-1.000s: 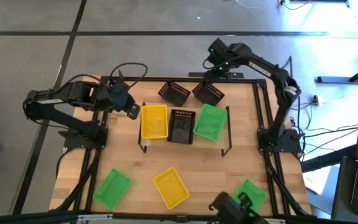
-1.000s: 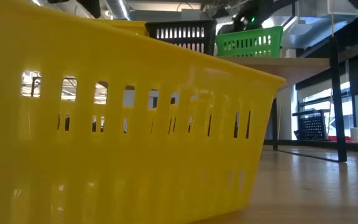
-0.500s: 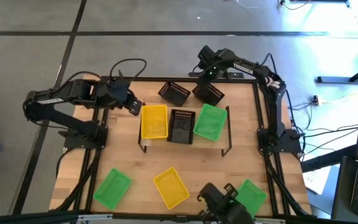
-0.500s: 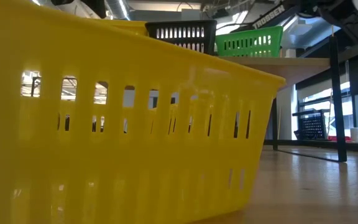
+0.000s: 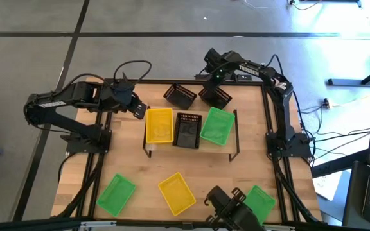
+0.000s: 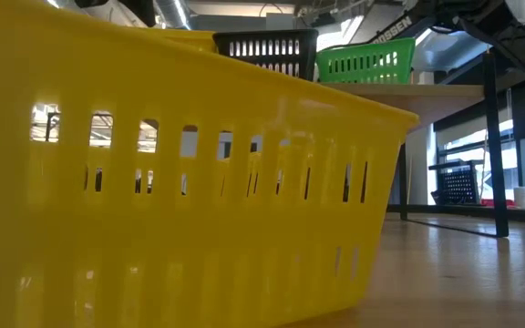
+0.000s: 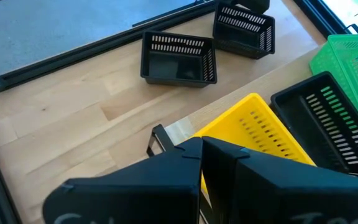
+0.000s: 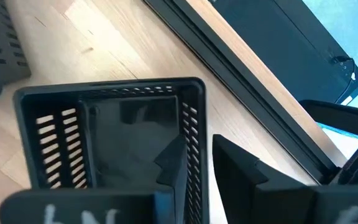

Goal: Stack baskets on shelf by color
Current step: Stack the right black bin on the other black bin on the shelf

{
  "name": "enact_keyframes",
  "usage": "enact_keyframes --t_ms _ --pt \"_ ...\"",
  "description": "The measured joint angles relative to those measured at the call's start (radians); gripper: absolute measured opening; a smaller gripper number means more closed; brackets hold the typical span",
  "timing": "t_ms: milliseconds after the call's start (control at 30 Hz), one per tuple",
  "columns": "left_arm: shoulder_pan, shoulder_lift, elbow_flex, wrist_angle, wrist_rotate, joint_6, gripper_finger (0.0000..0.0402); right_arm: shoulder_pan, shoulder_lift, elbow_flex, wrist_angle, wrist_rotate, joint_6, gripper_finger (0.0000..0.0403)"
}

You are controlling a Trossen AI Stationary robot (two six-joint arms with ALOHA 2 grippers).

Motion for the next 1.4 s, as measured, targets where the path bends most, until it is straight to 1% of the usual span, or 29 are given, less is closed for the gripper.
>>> enact_keyframes --t_ms 233,400,1100,1400 --pt "0.0 0.0 0.0 0.0 0.0 0.0 0.0 -0.016 0.0 0.0 -0.013 -0.01 -0.001 0.0076" --pt "0.0 0.0 0.0 0.0 0.0 0.0 0.0 -0.017 0.0 0.0 -0.014 -0.065 -0.026 0.0076" --pt "0.0 0.0 0.0 0.0 0.0 0.0 0.0 -0.018 0.0 0.0 -0.016 -0.069 -0.017 0.0076" --pt "0.0 0.0 0.0 0.0 0.005 0.0 0.0 -0.018 0.0 0.0 -0.021 -0.069 0.014 0.0076"
